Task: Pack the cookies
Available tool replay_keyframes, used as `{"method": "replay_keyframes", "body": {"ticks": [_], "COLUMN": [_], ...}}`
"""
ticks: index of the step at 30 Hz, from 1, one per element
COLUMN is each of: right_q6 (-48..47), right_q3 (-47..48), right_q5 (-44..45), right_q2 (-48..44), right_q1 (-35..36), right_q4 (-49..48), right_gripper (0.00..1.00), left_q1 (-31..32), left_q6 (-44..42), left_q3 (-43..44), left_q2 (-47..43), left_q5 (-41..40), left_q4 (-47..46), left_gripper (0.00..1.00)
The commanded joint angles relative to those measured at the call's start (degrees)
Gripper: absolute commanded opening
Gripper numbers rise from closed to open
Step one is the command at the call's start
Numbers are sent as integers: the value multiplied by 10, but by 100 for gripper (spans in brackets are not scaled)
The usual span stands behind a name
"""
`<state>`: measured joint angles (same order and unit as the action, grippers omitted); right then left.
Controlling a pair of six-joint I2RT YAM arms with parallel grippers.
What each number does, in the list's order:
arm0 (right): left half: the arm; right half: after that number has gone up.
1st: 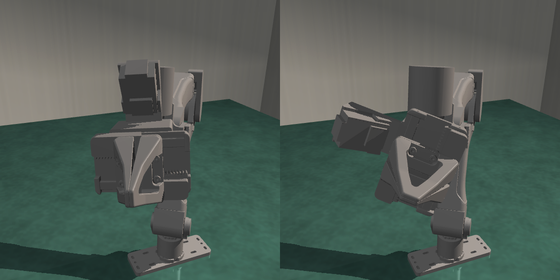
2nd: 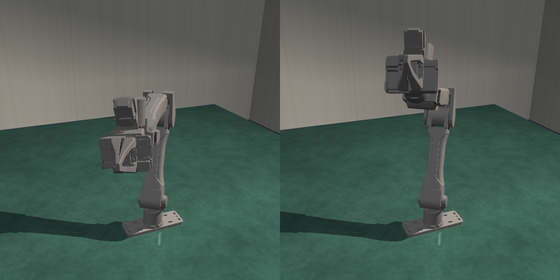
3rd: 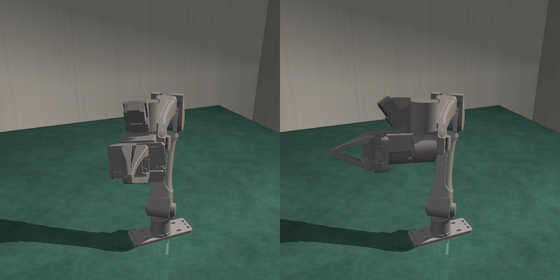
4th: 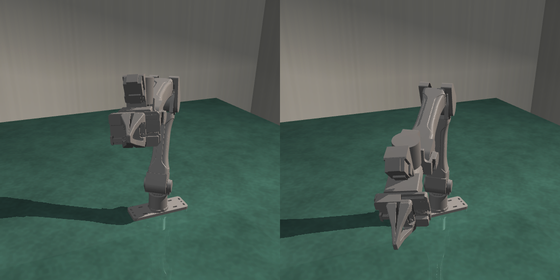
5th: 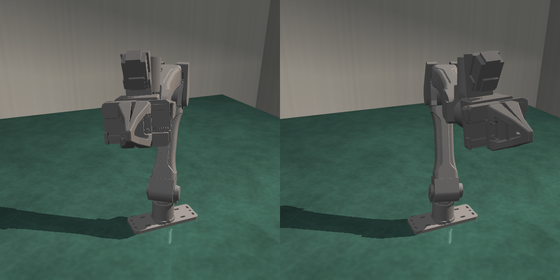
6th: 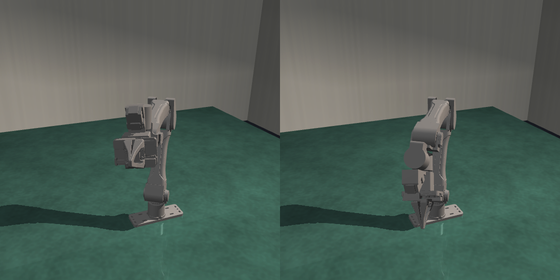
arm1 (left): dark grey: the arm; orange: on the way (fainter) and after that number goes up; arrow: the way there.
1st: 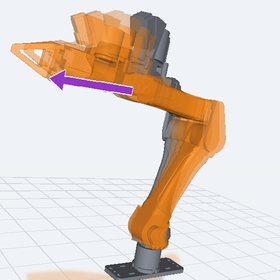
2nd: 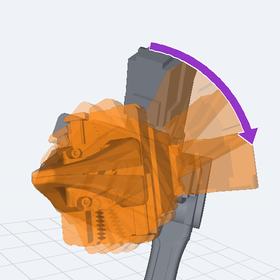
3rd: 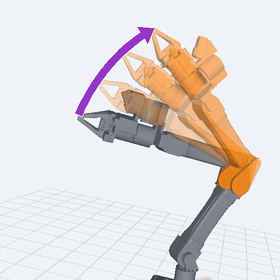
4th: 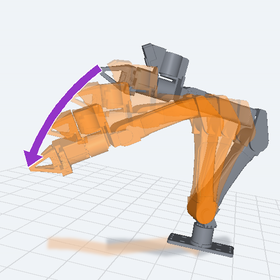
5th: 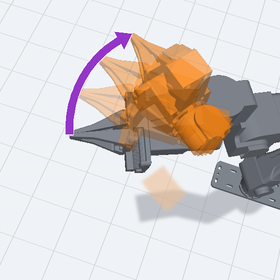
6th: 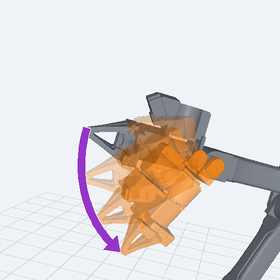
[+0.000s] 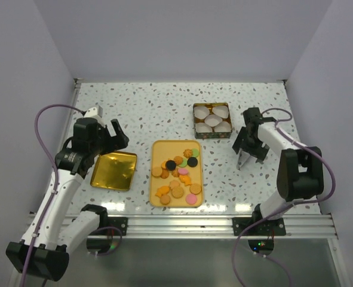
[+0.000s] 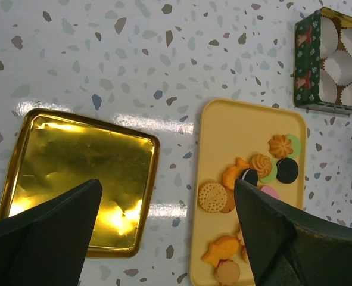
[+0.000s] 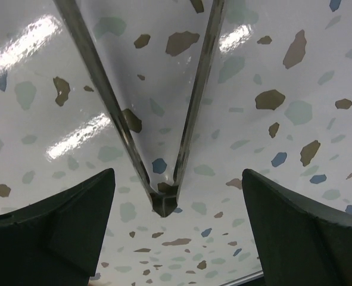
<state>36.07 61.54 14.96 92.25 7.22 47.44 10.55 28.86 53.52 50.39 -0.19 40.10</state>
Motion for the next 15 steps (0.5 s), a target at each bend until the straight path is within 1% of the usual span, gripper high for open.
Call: {"method": "replay_keyframes", "body": {"ticks": [1, 3, 8, 15], "right_q6": [4, -2, -15, -22], "right_q3": [-7, -5, 8, 29], "right_q5": [-33, -39, -61, -56], "right_q2": [14, 27, 74, 93], "right_q1": [-31, -46, -56, -60], "right_q4": [-51, -60, -90, -104], "right_gripper": [91, 90, 88, 87], "left_q1": [3, 3, 3, 3], "left_q6": [-12, -13, -14, -20], "left_q3": [-1, 0, 5, 17], "left_q2": [11, 22, 41, 61], "left_q5": [6, 5, 4, 4], "left_q4": [-32, -36, -44, -47], "left_gripper": [98, 98, 97, 96]}}
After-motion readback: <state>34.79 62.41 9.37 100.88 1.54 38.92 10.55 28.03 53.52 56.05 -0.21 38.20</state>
